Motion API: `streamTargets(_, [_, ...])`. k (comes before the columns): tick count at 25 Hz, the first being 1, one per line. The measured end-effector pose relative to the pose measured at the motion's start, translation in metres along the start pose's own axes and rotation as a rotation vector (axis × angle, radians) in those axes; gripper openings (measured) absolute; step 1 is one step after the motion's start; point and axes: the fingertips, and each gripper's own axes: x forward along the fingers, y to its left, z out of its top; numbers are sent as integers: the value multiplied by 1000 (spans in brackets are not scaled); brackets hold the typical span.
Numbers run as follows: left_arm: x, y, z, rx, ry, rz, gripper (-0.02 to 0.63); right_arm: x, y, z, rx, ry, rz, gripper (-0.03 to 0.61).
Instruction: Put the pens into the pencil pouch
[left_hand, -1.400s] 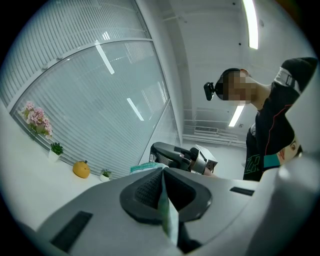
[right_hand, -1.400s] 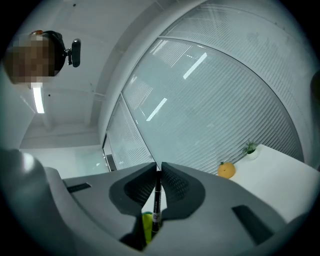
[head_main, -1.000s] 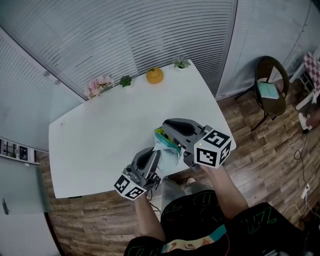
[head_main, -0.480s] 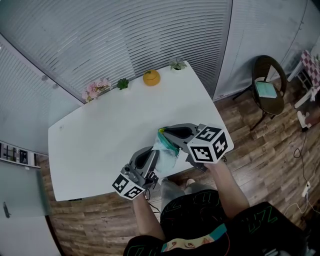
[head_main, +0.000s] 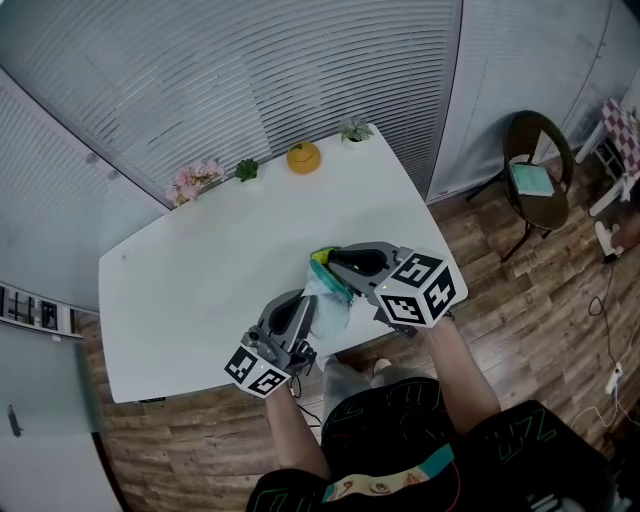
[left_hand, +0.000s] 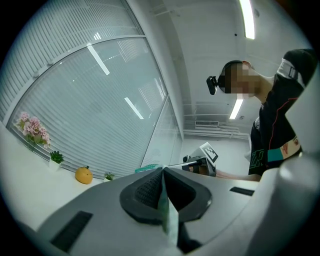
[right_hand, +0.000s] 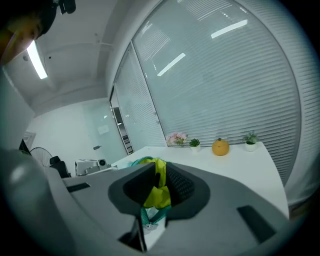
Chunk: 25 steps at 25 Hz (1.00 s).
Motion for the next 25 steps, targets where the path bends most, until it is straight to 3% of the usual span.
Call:
streamTargets(4, [-1,9,3,11,-2,48,3,-5,-12,11,23,-57,-41,48])
streamTargets(16, [0,49,21,104,53,320,3,-14,-42,22,70,-128,-167,30])
streamTargets(21, [1,65,39,176,59,478,3,-30,-63,34,94,-214,-279,3])
streamTargets(25, [-3,79,51,203,53,619,3,-41,-70,45,53,-256,-342,3])
